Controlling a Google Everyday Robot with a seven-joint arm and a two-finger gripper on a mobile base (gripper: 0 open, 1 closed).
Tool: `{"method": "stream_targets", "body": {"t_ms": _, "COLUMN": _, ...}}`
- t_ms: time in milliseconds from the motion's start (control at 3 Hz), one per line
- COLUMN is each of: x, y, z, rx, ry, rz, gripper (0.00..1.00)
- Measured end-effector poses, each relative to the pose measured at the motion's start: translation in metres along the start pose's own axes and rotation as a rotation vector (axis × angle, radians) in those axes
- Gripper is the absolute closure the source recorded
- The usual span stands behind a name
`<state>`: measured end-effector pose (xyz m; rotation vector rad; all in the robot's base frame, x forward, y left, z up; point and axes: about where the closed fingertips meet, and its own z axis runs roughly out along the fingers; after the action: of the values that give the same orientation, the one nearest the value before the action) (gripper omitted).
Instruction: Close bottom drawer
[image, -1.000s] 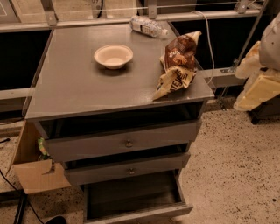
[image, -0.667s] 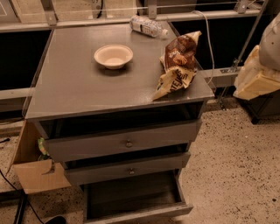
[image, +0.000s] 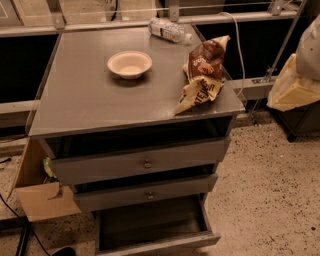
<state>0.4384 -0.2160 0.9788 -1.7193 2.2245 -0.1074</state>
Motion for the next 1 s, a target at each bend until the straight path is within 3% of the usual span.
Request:
{"method": "stream_targets", "body": {"t_ms": 333, "x": 0.0000, "y": 0.0000, "z": 0.0000, "rx": 0.000, "ry": 0.000, "rz": 0.000, "gripper": 1.00}}
{"method": "stream_targets", "body": {"t_ms": 1000, "x": 0.0000, "y": 0.0000, "z": 0.0000, "rx": 0.000, "ry": 0.000, "rz": 0.000, "gripper": 0.50}}
